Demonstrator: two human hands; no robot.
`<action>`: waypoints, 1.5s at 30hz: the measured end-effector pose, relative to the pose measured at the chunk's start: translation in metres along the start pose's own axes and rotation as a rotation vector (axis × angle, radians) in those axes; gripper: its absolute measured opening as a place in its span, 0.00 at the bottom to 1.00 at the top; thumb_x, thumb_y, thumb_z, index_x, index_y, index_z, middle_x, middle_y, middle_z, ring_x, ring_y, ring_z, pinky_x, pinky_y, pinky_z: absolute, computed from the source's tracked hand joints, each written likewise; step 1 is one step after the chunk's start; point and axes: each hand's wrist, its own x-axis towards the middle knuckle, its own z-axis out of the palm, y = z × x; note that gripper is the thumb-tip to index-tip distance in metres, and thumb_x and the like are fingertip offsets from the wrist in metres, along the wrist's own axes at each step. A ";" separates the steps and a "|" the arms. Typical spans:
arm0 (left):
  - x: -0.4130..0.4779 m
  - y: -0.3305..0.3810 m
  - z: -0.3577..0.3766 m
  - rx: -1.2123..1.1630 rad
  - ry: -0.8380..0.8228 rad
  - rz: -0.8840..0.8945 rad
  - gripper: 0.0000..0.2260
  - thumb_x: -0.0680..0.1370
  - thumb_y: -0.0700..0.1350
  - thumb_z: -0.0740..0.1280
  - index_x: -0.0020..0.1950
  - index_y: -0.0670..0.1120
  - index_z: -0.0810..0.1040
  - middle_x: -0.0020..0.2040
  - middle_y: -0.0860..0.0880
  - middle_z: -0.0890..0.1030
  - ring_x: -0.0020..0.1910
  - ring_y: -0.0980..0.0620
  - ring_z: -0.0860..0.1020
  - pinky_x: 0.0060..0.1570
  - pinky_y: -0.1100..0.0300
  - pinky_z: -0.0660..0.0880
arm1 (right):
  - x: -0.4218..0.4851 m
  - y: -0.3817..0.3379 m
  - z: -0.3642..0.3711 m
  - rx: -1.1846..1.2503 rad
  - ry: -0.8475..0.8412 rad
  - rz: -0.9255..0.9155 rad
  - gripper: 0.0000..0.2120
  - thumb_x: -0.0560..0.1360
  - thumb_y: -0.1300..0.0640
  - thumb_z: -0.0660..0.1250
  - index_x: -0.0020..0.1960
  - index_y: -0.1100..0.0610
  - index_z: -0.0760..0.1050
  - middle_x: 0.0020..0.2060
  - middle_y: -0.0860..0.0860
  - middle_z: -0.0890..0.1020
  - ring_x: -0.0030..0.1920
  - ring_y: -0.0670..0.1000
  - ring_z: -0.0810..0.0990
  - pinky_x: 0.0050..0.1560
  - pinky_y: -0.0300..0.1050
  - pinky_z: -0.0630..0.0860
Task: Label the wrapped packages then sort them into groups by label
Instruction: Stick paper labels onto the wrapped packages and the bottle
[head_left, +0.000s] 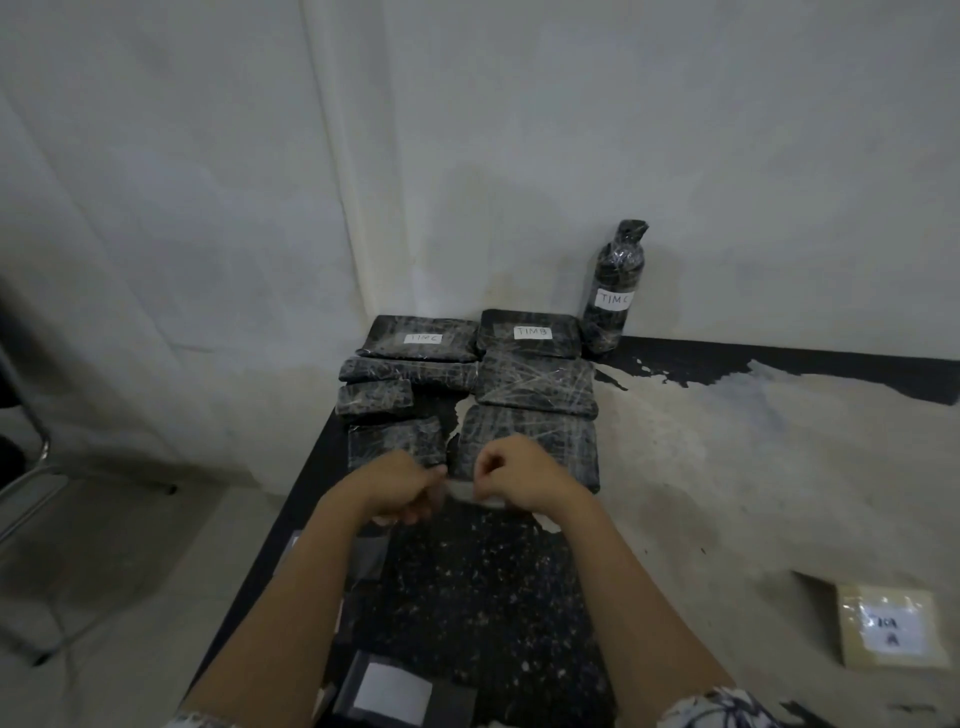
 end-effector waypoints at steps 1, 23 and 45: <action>0.000 0.004 0.000 -0.109 0.006 -0.054 0.22 0.79 0.57 0.57 0.40 0.41 0.79 0.31 0.46 0.80 0.23 0.54 0.73 0.23 0.66 0.64 | 0.001 0.000 -0.002 0.028 0.071 -0.029 0.12 0.70 0.63 0.70 0.32 0.50 0.74 0.32 0.46 0.77 0.33 0.42 0.74 0.33 0.34 0.70; 0.018 0.022 0.007 -0.909 0.425 0.147 0.07 0.77 0.38 0.64 0.40 0.41 0.79 0.40 0.40 0.82 0.37 0.45 0.79 0.41 0.52 0.79 | 0.015 0.015 0.006 0.703 0.442 0.108 0.13 0.70 0.65 0.72 0.51 0.54 0.74 0.47 0.49 0.77 0.45 0.45 0.78 0.36 0.34 0.78; 0.028 0.030 0.019 -0.622 0.180 0.443 0.09 0.72 0.40 0.71 0.49 0.52 0.79 0.47 0.51 0.83 0.43 0.54 0.81 0.41 0.64 0.77 | 0.025 0.009 -0.006 0.735 0.486 0.022 0.11 0.73 0.68 0.65 0.48 0.52 0.74 0.49 0.56 0.81 0.48 0.54 0.81 0.44 0.46 0.79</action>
